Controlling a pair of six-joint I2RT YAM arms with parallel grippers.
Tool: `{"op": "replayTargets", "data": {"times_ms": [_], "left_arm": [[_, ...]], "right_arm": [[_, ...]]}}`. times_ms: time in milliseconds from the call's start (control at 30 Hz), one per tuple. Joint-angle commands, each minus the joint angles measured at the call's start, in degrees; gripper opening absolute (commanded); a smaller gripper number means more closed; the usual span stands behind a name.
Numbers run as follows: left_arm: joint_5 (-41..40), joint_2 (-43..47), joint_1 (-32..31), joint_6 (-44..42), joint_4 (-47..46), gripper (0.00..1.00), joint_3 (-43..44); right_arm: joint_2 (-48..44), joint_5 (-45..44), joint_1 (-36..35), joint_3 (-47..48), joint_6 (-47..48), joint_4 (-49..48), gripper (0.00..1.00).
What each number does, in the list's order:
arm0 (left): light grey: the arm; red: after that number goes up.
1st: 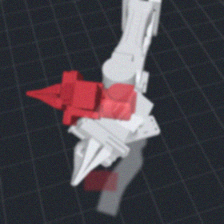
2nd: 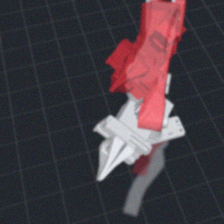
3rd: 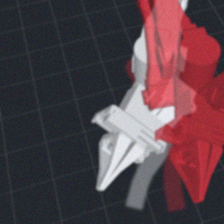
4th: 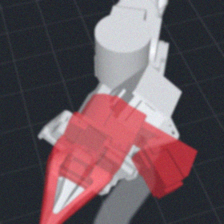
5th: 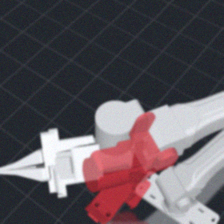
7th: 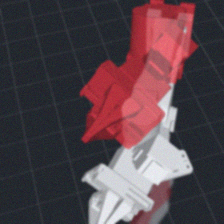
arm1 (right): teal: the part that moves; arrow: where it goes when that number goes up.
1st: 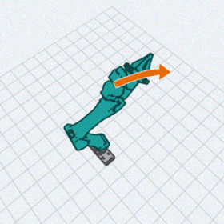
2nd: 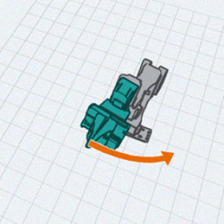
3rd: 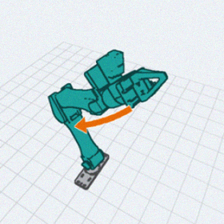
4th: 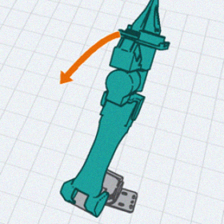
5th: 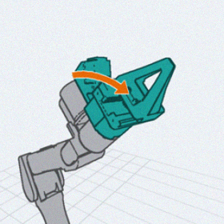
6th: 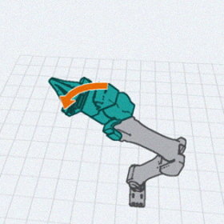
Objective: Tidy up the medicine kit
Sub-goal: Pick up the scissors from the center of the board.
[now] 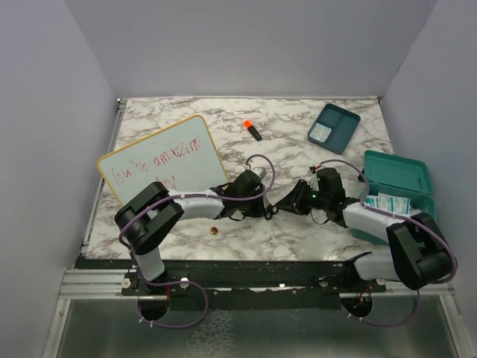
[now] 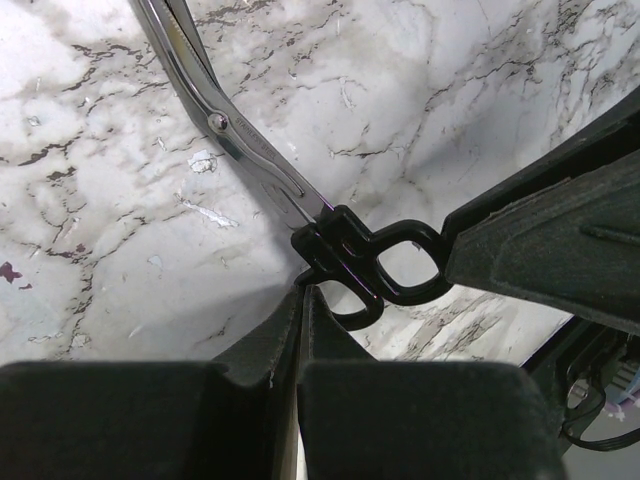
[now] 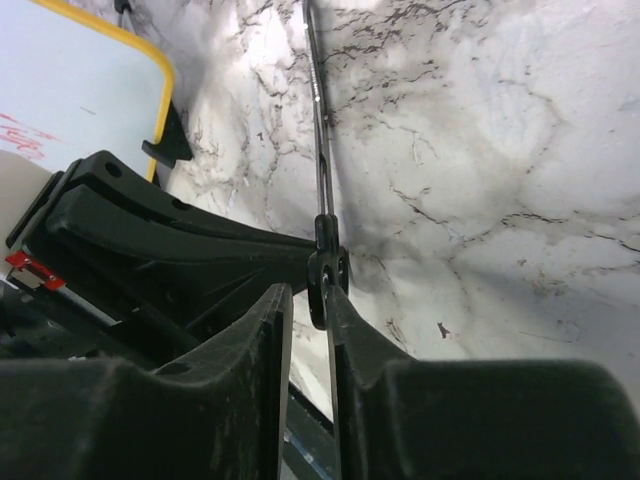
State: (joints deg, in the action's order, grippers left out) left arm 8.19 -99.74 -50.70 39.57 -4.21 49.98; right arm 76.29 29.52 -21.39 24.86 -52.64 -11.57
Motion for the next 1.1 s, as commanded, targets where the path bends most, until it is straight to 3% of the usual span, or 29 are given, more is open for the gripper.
{"op": "replayTargets", "data": {"times_ms": [0,367,667,767,1067], "left_arm": [[-0.14,0.82,-0.33,-1.07,1.12,0.0,-2.07],[-0.1,1.19,-0.31,-0.9,0.19,0.0,-2.94],[0.07,2.11,-0.3,-0.98,-0.19,0.02,-2.86],[-0.09,2.65,-0.28,-1.08,-0.13,0.03,-2.74],[-0.07,7.54,-0.28,-1.86,2.82,0.23,-1.05]], "right_arm": [[-0.8,-4.47,-0.32,1.24,3.69,3.81,0.24],[3.5,-0.46,-0.32,1.48,4.03,-0.48,0.28],[3.27,1.69,-0.32,1.33,3.77,-1.74,0.01],[3.15,3.0,-0.32,1.46,3.75,-2.11,0.01],[-1.33,-2.77,-0.27,4.6,6.37,6.29,0.01]]}}
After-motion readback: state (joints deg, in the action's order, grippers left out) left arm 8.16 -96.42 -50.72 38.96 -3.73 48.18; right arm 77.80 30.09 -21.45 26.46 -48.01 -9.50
